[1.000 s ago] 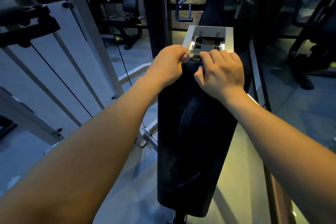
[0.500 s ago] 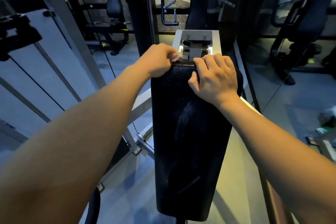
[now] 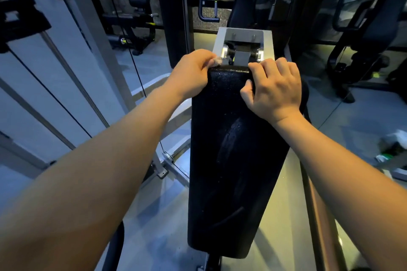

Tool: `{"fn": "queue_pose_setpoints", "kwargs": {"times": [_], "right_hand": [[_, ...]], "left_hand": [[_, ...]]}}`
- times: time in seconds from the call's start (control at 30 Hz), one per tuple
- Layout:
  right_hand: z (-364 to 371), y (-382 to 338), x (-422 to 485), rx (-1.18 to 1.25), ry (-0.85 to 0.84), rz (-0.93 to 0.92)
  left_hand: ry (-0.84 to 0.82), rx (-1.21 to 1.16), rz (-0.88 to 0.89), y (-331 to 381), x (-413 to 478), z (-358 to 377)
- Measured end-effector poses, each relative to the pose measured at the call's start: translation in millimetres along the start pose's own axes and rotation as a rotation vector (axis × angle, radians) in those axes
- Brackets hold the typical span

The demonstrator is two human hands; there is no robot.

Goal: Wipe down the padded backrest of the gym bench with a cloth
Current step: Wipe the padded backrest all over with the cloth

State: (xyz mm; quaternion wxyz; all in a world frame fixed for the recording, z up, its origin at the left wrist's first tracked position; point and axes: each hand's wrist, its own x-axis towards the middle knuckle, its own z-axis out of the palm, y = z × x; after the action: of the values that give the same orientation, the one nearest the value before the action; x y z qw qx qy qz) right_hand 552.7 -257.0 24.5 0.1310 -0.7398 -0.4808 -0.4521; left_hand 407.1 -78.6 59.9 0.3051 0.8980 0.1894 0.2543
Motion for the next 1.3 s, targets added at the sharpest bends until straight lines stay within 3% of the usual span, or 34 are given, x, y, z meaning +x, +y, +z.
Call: {"fn": "queue_pose_setpoints", "kwargs": {"times": [0.13,0.27,0.47,0.67,0.9,1.13,1.3], "right_hand": [[0,1,0,0.011,-0.012,0.004],[-1,0,0,0.013,-0.007,0.004],[-3,0,0,0.013,-0.01,-0.004],[-4,1,-1,0.012,-0.012,0.008],[-2,2,-1,0.01,0.004,0.008],[1,1,-2,0.012,-0.004,0.008],[0,2,-2,0.013,-0.004,0.012]], "left_hand": [[0.277,-0.248,-0.049,-14,-36,19],[0.379,-0.207,-0.083,-8,-49,24],[0.327,0.068,0.238,12,-44,26],[0.477,0.174,0.029,-10,-76,55],[0.36,0.258,0.095,7,-68,44],[0.357,0.312,0.223,12,-59,51],[0.416,0.355,0.177,-3,-80,74]]}}
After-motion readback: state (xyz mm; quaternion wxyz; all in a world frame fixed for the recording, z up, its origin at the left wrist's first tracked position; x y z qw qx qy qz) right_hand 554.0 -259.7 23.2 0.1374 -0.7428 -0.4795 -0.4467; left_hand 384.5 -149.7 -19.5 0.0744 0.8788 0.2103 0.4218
